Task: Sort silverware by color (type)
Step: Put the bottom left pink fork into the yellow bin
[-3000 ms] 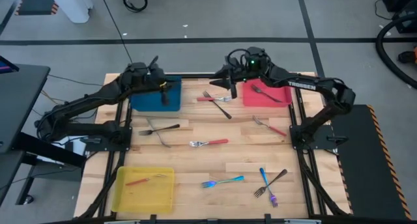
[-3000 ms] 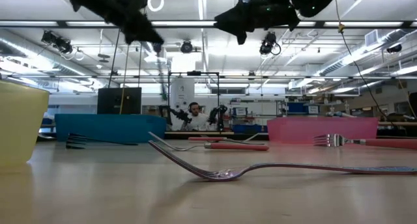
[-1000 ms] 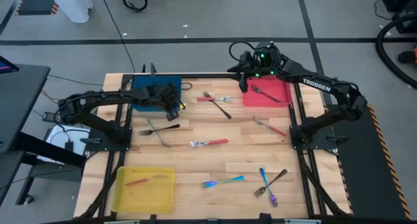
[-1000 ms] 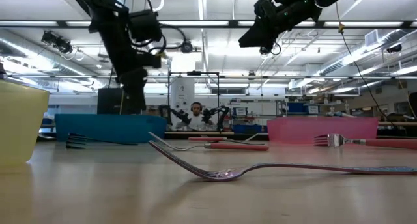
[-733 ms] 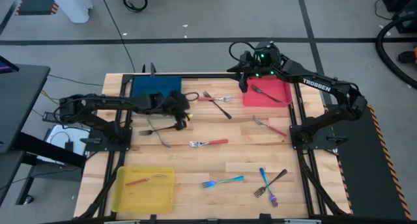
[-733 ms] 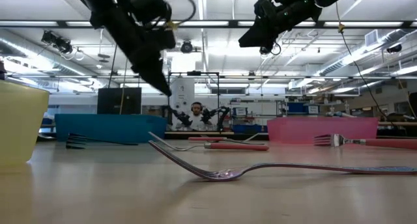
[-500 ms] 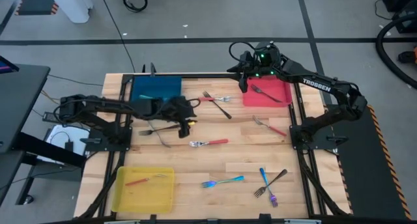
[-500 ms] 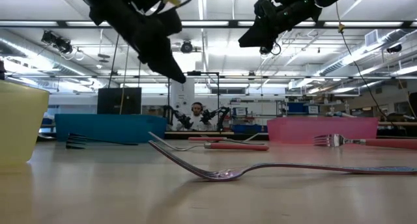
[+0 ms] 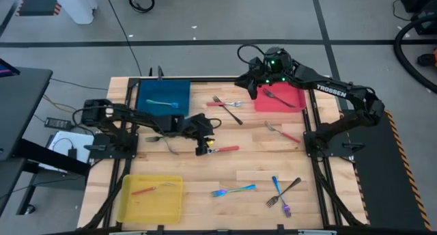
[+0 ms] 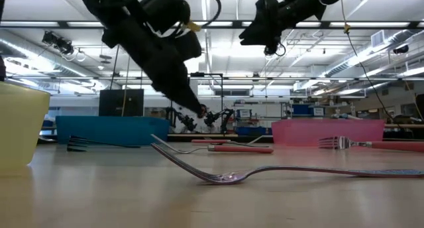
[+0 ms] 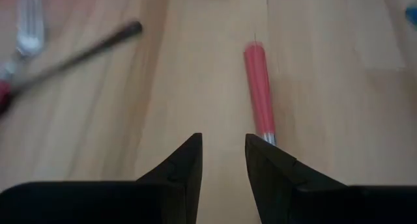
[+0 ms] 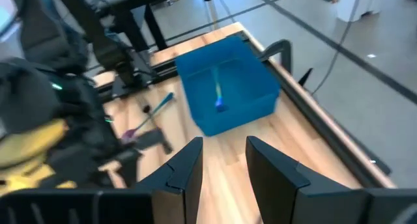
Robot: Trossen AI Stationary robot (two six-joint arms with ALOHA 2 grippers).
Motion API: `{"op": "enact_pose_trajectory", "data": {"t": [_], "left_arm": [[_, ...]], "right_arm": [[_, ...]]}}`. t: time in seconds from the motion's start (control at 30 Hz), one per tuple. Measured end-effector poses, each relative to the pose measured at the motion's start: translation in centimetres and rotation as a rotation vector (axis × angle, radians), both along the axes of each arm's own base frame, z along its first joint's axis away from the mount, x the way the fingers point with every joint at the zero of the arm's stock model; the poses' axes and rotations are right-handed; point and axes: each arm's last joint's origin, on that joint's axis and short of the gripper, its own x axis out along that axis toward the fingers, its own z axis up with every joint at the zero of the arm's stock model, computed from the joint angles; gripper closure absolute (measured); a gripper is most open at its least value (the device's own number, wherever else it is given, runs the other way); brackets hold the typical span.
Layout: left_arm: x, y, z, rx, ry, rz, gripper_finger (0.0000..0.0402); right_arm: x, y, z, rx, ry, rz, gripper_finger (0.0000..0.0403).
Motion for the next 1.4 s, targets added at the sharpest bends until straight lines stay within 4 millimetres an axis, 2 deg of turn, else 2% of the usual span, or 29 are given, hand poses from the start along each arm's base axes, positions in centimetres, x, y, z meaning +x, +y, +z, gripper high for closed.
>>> {"op": "enact_pose_trajectory", "data": {"t": [0.27,0.43,0.83,1.07,1.17,1.33,1.4], "left_arm": [[0.7,-1.7,-1.7,-0.064,0.019,-0.012,0.0285],[1.1,-2.6,-2.9,-0.071,0.027,-0.032,0.0285],[1.7,-2.7,-5.6,-0.114,0.065,-0.012,0.0285],[2.4,-2.5,-6.4,-0.127,0.020,-0.004,0.0287],[2.3,-2.3,-6.5,-0.131,0.032,0.005,0.0306],[2.2,-2.3,-6.7,-0.128,0.061,0.009,0.0369],[2.1,-2.3,-6.7,-0.129,0.064,0.009,0.0379]], "right_arm": [[1.0,1.9,0.0,0.010,0.003,0.069,0.0277],[1.4,2.6,-0.1,-0.010,0.017,0.049,0.0277],[1.5,2.8,-0.2,-0.028,0.033,0.046,0.0278],[1.5,2.8,-0.2,-0.035,0.039,0.050,0.0278],[1.4,2.9,-0.3,-0.032,0.044,0.050,0.0278],[1.3,2.9,-0.5,-0.035,0.067,0.054,0.0278],[1.3,2.9,-0.5,-0.043,0.074,0.059,0.0278]]}}
